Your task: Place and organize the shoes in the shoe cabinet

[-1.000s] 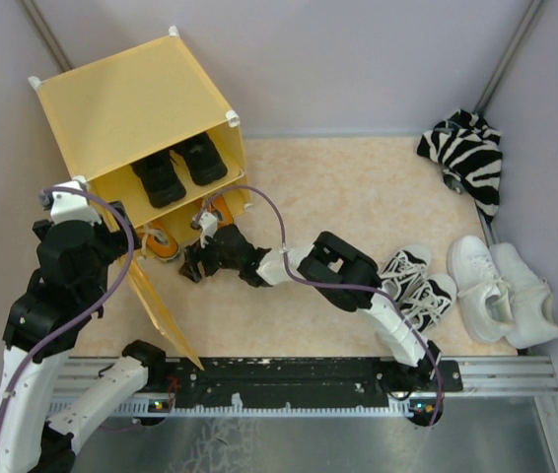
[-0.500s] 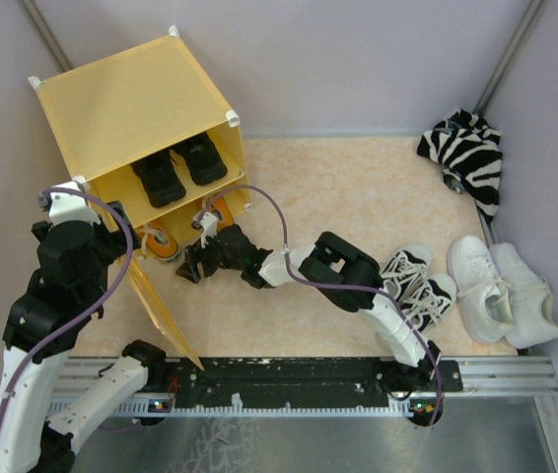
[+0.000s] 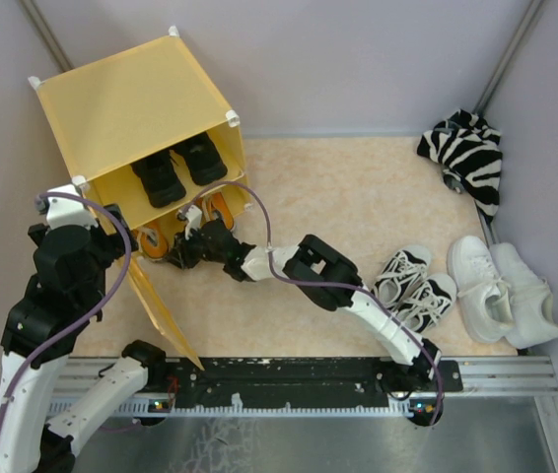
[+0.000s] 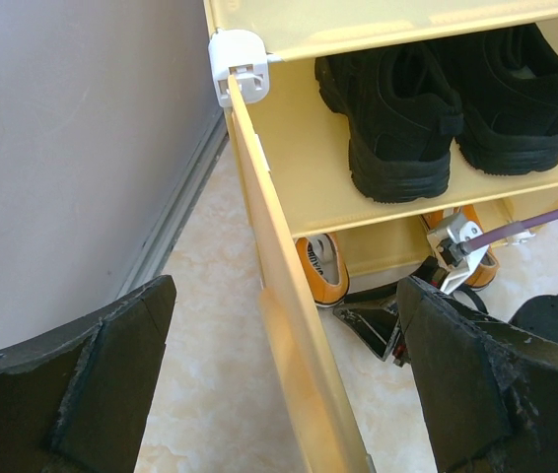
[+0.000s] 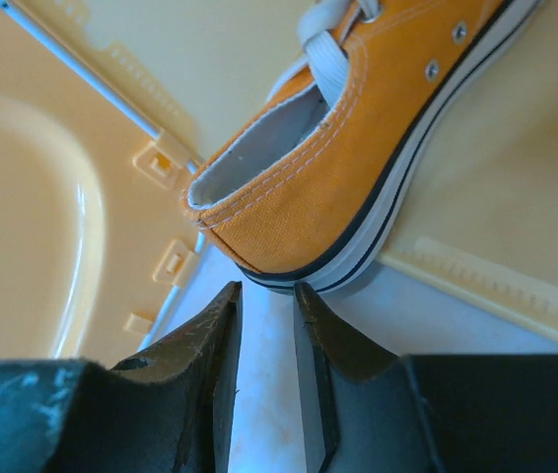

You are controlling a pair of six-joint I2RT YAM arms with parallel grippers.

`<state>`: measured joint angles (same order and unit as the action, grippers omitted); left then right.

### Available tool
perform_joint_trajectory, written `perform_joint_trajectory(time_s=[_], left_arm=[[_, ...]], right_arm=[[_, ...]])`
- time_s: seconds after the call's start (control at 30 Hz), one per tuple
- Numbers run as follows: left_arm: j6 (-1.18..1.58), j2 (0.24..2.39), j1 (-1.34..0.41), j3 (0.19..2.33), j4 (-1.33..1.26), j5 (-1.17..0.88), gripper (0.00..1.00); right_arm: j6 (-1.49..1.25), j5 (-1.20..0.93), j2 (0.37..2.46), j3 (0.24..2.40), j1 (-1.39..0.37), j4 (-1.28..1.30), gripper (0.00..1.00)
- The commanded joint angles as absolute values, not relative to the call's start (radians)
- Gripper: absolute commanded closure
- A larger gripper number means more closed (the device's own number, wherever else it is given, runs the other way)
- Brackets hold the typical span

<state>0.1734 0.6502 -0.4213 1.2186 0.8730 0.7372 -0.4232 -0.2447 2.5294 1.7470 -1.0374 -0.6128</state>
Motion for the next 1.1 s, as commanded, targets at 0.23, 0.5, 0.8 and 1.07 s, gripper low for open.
perform_joint_trajectory(time_s=[0.23,0.5,0.8,1.07], left_arm=[[0.126,0.652,-0.423,1.185,0.875,0.738,0.01],[0.133,0.665,-0.423,1.174,0.863,0.733,0.01],[0.152,0.663,-0.423,1.166,0.896,0.738,0.05],[0.189,0.602,-0.423,1.162,0.967,0.773,0.09]], right_arm=[[-0.437,-0.192,2.645,2.024,-1.036,-0.604,0.72],[-0.487,-0.206,2.679,2.070,-1.011,-0.592,0.73],[-0.469,-0.205,2.392,1.638,-0.994,-0.735,0.68],[-0.445,-0.170,2.144,1.419,-0.993,-0.658,0.65]])
